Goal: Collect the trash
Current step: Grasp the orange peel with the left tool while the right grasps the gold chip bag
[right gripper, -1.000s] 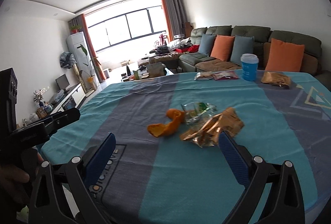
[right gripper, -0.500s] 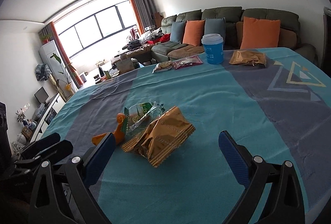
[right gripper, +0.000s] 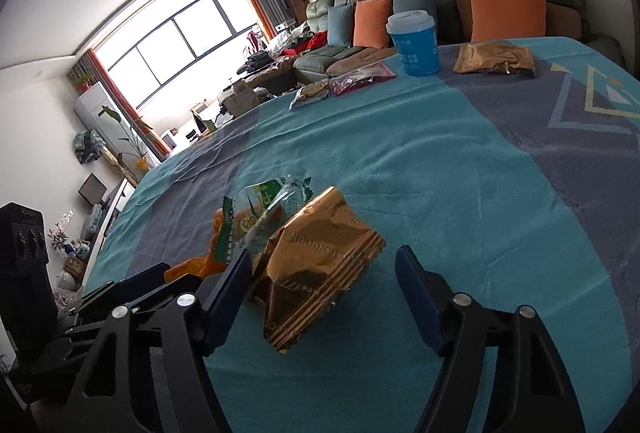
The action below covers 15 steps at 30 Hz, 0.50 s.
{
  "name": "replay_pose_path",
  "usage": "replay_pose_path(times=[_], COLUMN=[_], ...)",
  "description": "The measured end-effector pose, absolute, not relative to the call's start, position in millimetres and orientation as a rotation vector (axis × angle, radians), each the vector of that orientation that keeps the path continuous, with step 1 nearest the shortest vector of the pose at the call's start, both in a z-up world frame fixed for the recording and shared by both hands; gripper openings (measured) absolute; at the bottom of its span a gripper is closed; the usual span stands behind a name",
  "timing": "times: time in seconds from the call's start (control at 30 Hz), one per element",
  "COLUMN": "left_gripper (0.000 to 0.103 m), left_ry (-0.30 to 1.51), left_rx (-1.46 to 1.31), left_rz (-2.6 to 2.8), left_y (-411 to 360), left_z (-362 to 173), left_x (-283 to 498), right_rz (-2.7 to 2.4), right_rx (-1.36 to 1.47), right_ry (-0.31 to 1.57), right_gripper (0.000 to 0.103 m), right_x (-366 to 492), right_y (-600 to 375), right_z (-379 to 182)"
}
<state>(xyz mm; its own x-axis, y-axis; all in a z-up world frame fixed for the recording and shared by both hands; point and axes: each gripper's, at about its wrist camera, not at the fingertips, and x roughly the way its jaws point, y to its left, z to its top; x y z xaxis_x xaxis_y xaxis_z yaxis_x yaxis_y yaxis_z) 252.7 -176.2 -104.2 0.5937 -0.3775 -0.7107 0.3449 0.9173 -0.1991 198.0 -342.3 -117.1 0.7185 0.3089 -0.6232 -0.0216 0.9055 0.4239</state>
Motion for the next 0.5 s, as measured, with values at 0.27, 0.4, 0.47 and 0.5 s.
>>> replay_pose_path(times=[0.27,0.4,0.47,0.5], left_gripper=[0.032,0.022,0.02,0.019], left_ry=[0.871,0.881,0.885,0.883], left_rx=[-0.013,-0.023,-0.026,-0.029], left_rz=[-0.47,-0.49,-0.49,-0.493], left_y=[-188.8,-188.4,-187.3,-186.6], left_z=[-110.8,-112.9,-113.1,-112.8], left_x=[259.0,259.1,258.3,257.5], right_rz=[0.223,0.234,0.235,0.234], right_rx=[0.456,0.476,0.472,0.465], right_ry=[0.744,0.74,0.736,0.733], right_gripper=[0.046,0.044,0.044,0.043], right_x=[195.2,192.1,189.5,188.1], right_y=[-343.3,-345.6,-345.6,-345.2], right_z=[-117.5,-117.9,-116.9,-115.6])
